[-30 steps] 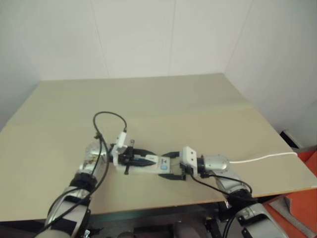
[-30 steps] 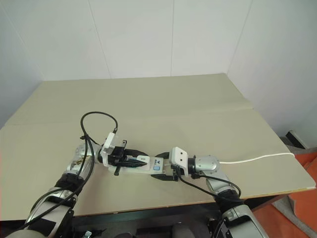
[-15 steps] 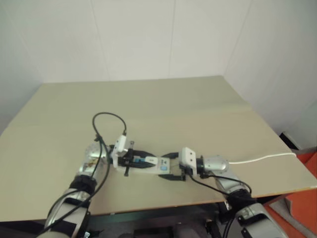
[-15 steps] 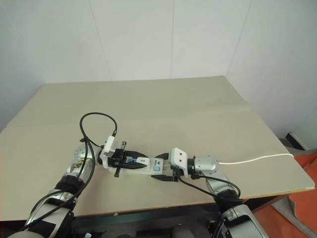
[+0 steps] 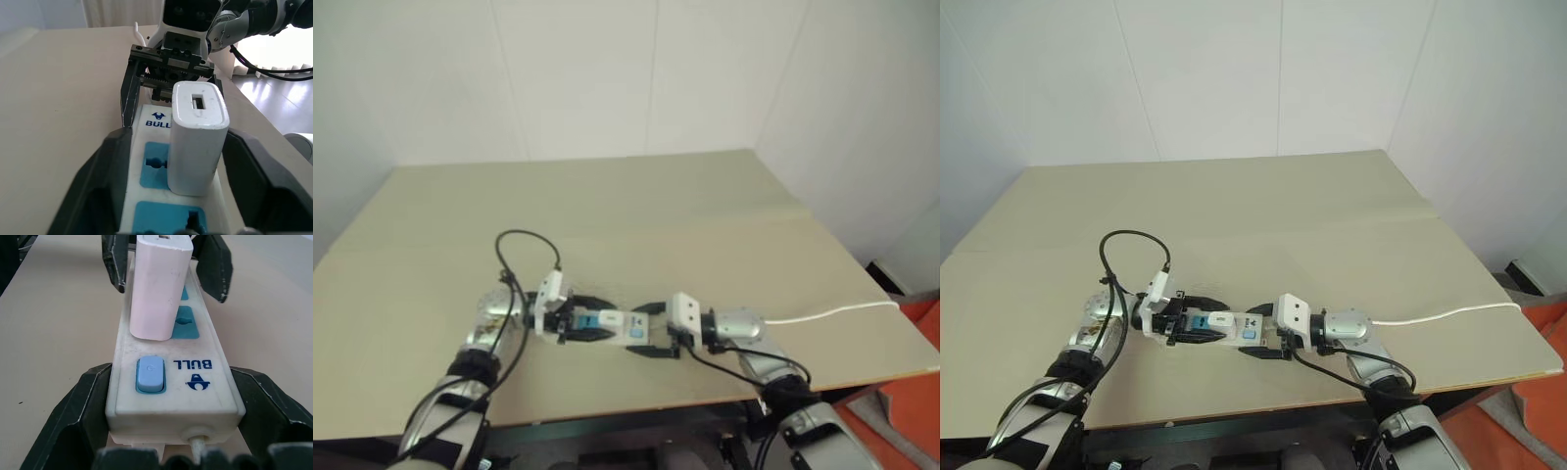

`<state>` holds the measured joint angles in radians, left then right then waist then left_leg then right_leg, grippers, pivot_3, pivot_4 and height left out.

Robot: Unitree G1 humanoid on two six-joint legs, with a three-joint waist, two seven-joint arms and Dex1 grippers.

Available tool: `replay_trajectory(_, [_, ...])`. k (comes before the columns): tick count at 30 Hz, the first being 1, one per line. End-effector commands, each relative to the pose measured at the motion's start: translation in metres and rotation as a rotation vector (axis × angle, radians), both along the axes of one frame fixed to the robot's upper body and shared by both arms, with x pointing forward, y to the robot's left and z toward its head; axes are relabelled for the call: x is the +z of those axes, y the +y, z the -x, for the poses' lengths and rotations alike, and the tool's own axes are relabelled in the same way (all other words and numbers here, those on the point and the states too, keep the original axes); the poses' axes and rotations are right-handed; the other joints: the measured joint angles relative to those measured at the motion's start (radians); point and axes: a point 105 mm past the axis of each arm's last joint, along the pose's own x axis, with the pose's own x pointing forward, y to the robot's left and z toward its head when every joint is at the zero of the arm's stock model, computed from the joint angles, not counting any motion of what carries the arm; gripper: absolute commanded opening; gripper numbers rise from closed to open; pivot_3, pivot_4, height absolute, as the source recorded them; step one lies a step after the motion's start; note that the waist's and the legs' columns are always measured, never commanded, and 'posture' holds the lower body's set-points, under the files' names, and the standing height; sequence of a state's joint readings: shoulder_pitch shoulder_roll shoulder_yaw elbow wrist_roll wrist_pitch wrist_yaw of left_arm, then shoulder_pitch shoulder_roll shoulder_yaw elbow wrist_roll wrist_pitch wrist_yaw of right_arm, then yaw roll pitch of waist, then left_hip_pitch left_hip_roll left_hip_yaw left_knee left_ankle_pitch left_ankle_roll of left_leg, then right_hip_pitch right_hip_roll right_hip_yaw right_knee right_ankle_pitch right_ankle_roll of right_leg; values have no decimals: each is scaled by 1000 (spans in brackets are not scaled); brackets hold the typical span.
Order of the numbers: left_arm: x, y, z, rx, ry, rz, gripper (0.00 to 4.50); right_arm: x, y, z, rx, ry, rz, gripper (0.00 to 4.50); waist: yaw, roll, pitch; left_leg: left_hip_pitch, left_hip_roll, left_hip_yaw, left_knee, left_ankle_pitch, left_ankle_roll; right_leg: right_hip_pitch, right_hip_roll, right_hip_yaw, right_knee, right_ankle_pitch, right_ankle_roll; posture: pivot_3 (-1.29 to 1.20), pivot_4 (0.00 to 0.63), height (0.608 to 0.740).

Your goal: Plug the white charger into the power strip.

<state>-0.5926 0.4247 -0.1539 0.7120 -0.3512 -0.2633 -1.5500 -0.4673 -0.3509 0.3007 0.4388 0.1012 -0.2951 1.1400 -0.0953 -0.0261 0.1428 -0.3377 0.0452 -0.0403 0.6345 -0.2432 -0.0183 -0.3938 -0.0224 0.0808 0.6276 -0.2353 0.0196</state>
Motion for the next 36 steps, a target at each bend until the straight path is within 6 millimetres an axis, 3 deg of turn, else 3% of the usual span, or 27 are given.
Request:
replay_trajectory(1, [-28,6,7,31,112,-43,4214,-29,3,17,68,61,110,3407,0,0,0,0,0,0,0,0,0,0,0,0,0,0,0,0,150,740])
replay_trajectory(2, [-26,6,7,30,113,-33,4484,-29,3,17,68,61,110,3407,0,0,0,0,0,0,0,0,0,0,0,0,0,0,0,0,150,740])
replay_trajectory(5, [-21,6,6,19,114,-3,4484,-29,3,17,68,60,109,3407,-1,0,0,0,0,0,0,0,0,-1,0,0,0,0,0,0,150,740])
replay_trajectory(11, [16,12,2,0,81,109,4484,-28,2,16,66,57,109,3407,-4,-2,2,-6,0,0,0,0,0,-8,0,0,0,0,0,0,150,740])
replay_trajectory(16, [58,42,-6,55,28,152,4484,-17,3,12,35,74,50,3407,-8,-10,15,-16,2,0,0,0,0,-19,3,1,4,2,4,0,150,740])
replay_trajectory(21, [80,78,-16,159,-32,109,4484,-12,0,10,39,114,44,3407,-4,-10,20,-25,3,0,0,0,1,-29,7,2,5,4,6,0,150,740])
replay_trajectory(22, [83,83,-16,176,-42,108,4484,-11,0,10,38,115,44,3407,-5,-10,21,-25,3,0,-1,0,1,-29,7,2,5,4,6,0,150,740])
replay_trajectory(23, [86,88,-16,190,-51,107,4500,-10,-1,9,36,121,43,4143,-4,-10,22,-25,3,0,-1,0,1,-29,7,2,4,4,6,0,150,740])
replay_trajectory(25, [88,96,-15,213,-67,105,4500,-5,-2,8,40,120,34,4482,0,-9,27,-27,3,0,0,0,1,-30,7,2,4,4,5,0,150,740])
replay_trajectory(34, [95,115,-4,265,-94,140,4500,26,-21,14,47,58,2,4482,22,-10,39,-36,3,1,1,0,0,-36,6,2,2,4,5,0,150,740])
replay_trajectory(36, [98,119,-1,277,-103,148,4500,37,-31,17,41,26,4,4482,30,-9,41,-47,3,1,4,0,0,-46,6,2,4,4,5,0,150,740])
